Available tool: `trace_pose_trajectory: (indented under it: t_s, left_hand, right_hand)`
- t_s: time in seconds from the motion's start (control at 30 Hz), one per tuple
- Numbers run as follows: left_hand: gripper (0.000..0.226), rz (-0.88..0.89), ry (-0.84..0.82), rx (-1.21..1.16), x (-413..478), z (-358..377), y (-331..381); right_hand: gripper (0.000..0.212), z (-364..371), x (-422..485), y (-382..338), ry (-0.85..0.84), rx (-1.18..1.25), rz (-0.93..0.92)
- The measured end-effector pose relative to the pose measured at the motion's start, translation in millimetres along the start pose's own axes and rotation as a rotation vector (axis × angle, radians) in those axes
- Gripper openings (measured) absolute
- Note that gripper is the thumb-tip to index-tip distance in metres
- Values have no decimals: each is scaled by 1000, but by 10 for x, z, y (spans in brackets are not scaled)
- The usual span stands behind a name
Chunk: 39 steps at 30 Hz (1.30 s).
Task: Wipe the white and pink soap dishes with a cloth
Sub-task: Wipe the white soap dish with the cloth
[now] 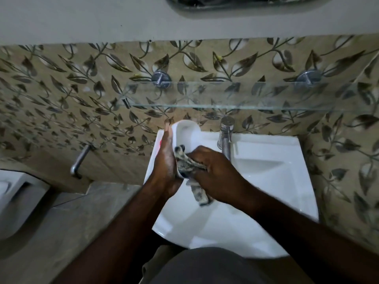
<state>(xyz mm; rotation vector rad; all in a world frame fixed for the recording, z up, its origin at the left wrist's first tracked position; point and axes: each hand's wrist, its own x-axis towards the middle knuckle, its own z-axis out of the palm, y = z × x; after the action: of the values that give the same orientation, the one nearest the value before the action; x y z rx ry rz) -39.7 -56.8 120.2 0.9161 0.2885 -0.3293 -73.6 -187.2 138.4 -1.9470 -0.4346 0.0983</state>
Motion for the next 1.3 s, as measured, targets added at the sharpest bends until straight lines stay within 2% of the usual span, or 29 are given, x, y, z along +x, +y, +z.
trace_pose_trajectory:
  t_s: [0.1,0.17,0.23,0.33,0.4,0.43,0.5,0.53,0.57,0.63,0.7,0.73,0.77,0.83,0.93,1.03,1.07,1.13,1.3]
  left_hand:
    - [66,-10,-24,23,-38,64,-12]
    - [62,-9,-4,48,-95,98,-110]
    - [61,-35,12,55,-170,129,-150]
    - [57,28,122,215,-216,118,-177]
    - [56,112,225,364,-246,83,-217]
    - [58,144,235,407,-256,67,-241]
    - [63,184,197,442,-270,24,-270]
    - [61,199,170,425,-280,3,-256]
    - [59,188,149,391,-288,0,-241]
    - [71,113,90,318,-319,41,-210]
    - [82,34,40,236,-368,62,-253]
    - [76,18,33,194,-396,67,-283]
    - [67,0,21,173,-411,57,-312]
    - [65,-40,-2,205,-408,11,-316]
    - [74,-17,-8,203,-402,-56,-190]
    - [68,-33,-10,203,-412,-72,-99]
    - [66,-42,-2,220,-413,-81,-102]
    - [59,-83,-1,230,-418,-95,-113]
    - [67,-221,-64,204,-422,-139,-50]
  right_hand:
    - [33,-9,139,-16,219,-436,-196]
    - [32,-81,206,7,306,-756,-237]
    - [24,-85,191,31,302,-880,-155]
    - [15,27,34,67,151,-851,39]
    - [6,98,-94,99,-17,-653,143]
    - [15,118,-143,105,-98,-499,209]
    - [28,105,-211,97,-156,-42,360]
    - [26,92,-228,65,-156,234,423]
    - [23,88,-239,25,-151,502,461]
    - [26,83,-219,-55,-86,910,463]
    - [33,99,-175,-115,79,1067,418]
    - [34,112,-160,-144,158,1063,389]
    - [30,138,-158,-166,218,1009,365]
    - [15,203,-224,-167,280,692,323]
    - [11,225,-410,-164,113,76,137]
    - [25,167,-588,-177,-127,-346,-52]
    - [29,144,-624,-168,-160,-514,-84]
    - [29,105,-643,-167,-125,-801,-184]
    - [26,107,-456,-137,43,-1007,-417]
